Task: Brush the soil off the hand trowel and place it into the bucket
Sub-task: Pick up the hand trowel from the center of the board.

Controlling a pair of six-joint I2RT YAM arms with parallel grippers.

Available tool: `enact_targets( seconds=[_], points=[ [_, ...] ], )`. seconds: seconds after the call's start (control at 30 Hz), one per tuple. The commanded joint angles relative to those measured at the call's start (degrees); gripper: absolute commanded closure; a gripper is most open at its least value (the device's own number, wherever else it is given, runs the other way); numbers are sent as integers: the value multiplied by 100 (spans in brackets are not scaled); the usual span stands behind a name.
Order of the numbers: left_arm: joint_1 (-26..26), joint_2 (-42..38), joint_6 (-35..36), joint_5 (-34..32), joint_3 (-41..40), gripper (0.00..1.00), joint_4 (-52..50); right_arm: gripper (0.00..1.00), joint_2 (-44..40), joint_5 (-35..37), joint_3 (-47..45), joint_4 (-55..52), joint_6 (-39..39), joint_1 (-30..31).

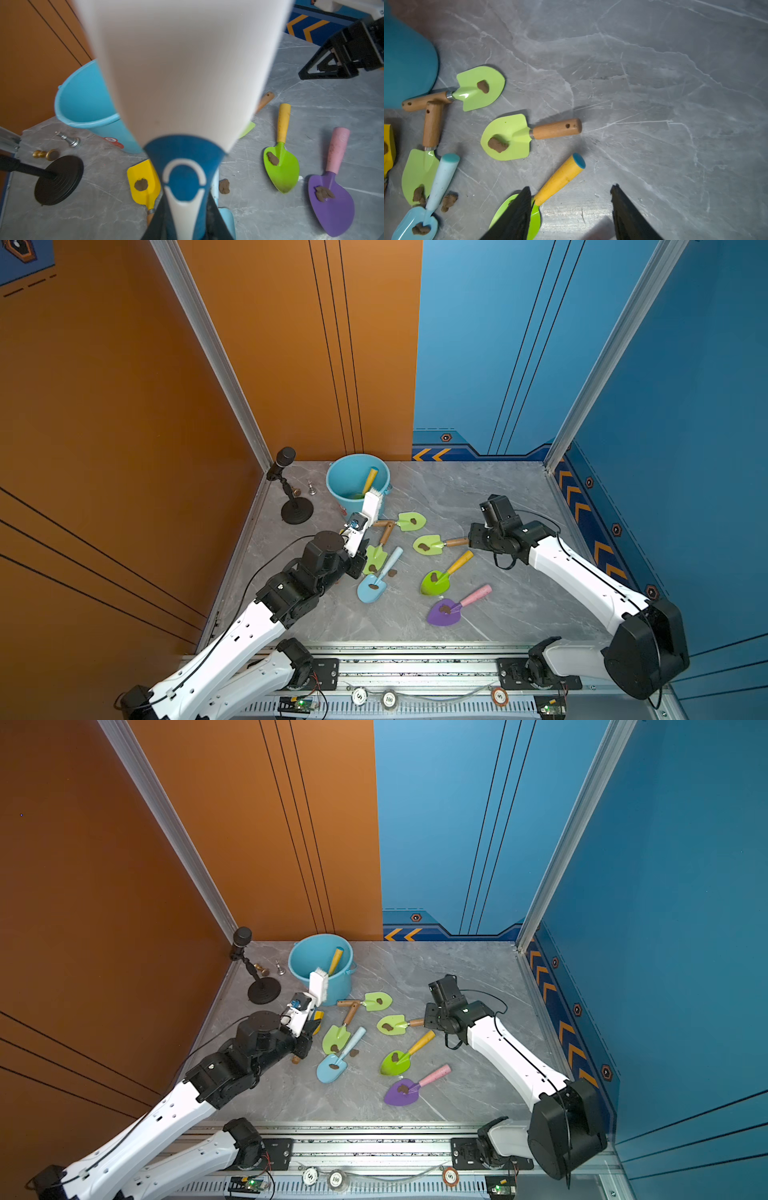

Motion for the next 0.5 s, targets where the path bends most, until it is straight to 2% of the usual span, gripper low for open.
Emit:
enact_targets(
  seconds=[0.0,0.1,0.23,0.47],
  points=[
    [-289,172,152,-10,-65,100,61,37,-118,-37,-412,681,645,-114],
    [-484,316,177,-37,-43,100,38,37,40,-249,-587,907,907,-58],
    [-603,367,195,-81,-45,100,36,38,238,-68,-850,1314,1410,127],
    [-748,435,260,-203,-46,100,38,44,651,117,-1178,1843,2258,285]
  ],
)
